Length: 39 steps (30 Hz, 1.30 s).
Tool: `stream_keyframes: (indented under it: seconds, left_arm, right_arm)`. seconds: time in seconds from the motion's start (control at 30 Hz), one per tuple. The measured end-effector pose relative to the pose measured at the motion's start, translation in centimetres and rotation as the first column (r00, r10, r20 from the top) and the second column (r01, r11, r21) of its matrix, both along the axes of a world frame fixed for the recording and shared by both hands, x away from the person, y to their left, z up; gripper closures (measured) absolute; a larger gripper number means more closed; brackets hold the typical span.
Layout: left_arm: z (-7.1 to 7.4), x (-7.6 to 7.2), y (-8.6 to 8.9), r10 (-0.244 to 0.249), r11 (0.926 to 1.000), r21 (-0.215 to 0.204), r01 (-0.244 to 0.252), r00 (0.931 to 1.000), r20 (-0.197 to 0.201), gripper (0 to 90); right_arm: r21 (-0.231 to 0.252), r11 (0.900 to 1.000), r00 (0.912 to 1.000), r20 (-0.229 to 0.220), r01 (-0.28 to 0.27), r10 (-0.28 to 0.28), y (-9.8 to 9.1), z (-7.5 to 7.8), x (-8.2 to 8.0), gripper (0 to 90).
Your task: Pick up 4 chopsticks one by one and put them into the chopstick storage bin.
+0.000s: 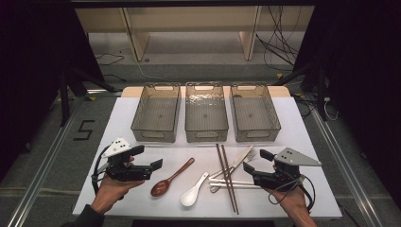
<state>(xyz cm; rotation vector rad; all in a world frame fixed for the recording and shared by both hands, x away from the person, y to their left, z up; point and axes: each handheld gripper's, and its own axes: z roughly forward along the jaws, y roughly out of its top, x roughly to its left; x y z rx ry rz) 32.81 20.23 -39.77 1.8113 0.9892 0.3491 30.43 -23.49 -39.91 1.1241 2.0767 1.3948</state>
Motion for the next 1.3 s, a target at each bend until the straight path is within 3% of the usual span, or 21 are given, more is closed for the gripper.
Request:
stream_keyframes:
  seconds: [0.3, 0.5, 0.6, 0.7, 0.83, 1.03, 1.17, 1.23, 1.3]
  left_arm:
    - [-0.1, 0.1, -0.1, 0.001, 1.0, 0.005, -0.001, 1.0, -0.002, 9.7]
    - [-0.1, 0.1, -0.1, 0.0, 0.9999, 0.012, 0.0, 1.0, -0.001, 9.7]
    - [-0.1, 0.1, -0.2, 0.002, 0.9999, 0.01, -0.002, 1.0, -0.002, 9.7]
    - [-0.1, 0.2, -0.2, 0.003, 0.9999, 0.01, -0.003, 1.0, -0.002, 9.7]
    - [-0.1, 0.1, -0.2, 0.003, 1.0, 0.01, -0.003, 1.0, -0.002, 9.7]
    - [-0.1, 0.2, -0.2, 0.002, 0.9999, 0.01, -0.002, 1.0, -0.003, 9.7]
    - [-0.2, 0.2, -0.2, 0.004, 0.9999, 0.012, -0.004, 1.0, -0.003, 9.7]
    - [-0.2, 0.2, -0.2, 0.004, 0.9999, 0.013, -0.004, 1.0, -0.004, 9.7]
    - [-0.1, 0.2, -0.1, 0.0, 0.9998, 0.02, 0.0, 1.0, -0.003, 9.7]
  right_arm:
    - [-0.008, 1.0, 0.9993, -0.036, -0.002, 0.002, 0.1, 0.0, 0.3, 25.6]
    - [-0.051, 0.9985, 0.9908, -0.135, -0.019, 0.012, 0.5, -0.2, 1.2, 25.4]
    - [-0.099, 0.9946, 0.9847, -0.174, -0.03, 0.013, 1.0, -0.4, 1.6, 25.4]
    - [-0.133, 0.9898, 0.974, -0.226, -0.05, 0.019, 1.7, -0.5, 2.1, 27.2]
    - [-0.212, 0.9747, 0.9584, -0.285, -0.071, 0.007, 2.9, -0.7, 2.8, 31.7]
    - [-0.285, 0.9503, 0.9164, -0.4, -0.126, 0.002, 4.6, -2.0, 4.3, 35.6]
    - [-0.318, 0.9391, 0.9077, -0.419, -0.131, -0.015, 5.1, -2.5, 5.0, 38.6]
    - [-0.314, 0.9394, 0.8994, -0.437, -0.137, -0.015, 5.2, -2.6, 5.4, 40.3]
    - [-0.323, 0.9335, 0.8906, -0.455, -0.156, -0.009, 5.4, -3.0, 5.7, 42.2]
